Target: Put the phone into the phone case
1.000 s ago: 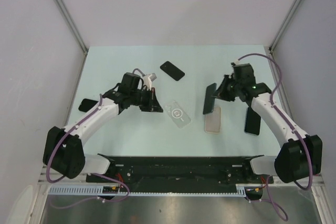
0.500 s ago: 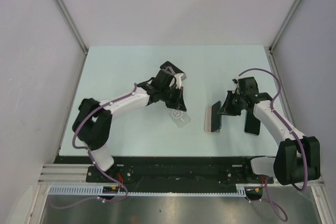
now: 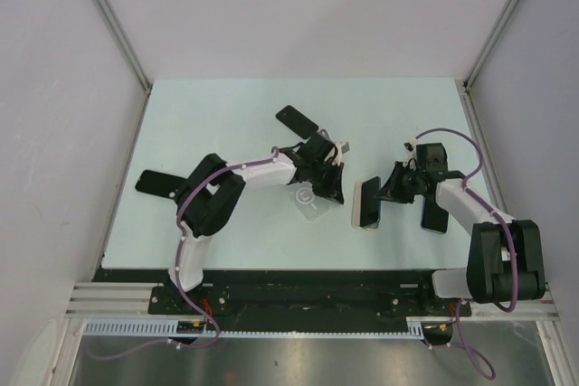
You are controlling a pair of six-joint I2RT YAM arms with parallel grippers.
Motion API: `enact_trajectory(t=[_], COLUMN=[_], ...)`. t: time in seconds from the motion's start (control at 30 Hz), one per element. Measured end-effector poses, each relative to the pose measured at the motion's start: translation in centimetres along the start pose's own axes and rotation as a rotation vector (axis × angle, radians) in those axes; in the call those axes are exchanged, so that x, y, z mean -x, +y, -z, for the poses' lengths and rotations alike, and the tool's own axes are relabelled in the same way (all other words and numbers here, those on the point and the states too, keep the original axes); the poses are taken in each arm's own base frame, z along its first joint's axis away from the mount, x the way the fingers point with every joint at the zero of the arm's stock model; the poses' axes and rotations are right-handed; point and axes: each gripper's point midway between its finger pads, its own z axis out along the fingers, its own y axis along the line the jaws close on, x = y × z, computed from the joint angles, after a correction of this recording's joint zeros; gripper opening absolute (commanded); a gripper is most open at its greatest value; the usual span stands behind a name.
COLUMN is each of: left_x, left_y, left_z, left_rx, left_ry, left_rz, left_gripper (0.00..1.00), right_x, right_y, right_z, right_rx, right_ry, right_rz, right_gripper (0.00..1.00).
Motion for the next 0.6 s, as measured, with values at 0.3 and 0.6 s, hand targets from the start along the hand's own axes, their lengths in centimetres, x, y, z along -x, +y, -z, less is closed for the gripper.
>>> enact_trajectory(t=[0.3,0.6], left_x=[-1.5,-2.1], left_y=[0.4,-0.4], left_z=[-2.1,-2.9], left_rx=[0.008,-0.007], left_ry=[0.043,0.051], left_rz=[0.012,-0.001], left_gripper=[0.00,0.00], right_x=[0.4,0.4], right_y=[-0.4,-0.4], right_z=[-0.1,-0.5], right_rx=[0.017,0.051], right_ry=[-0.022,-0.040], right_rz=[-0.019,-0.032], right_gripper=[0.00,0.00])
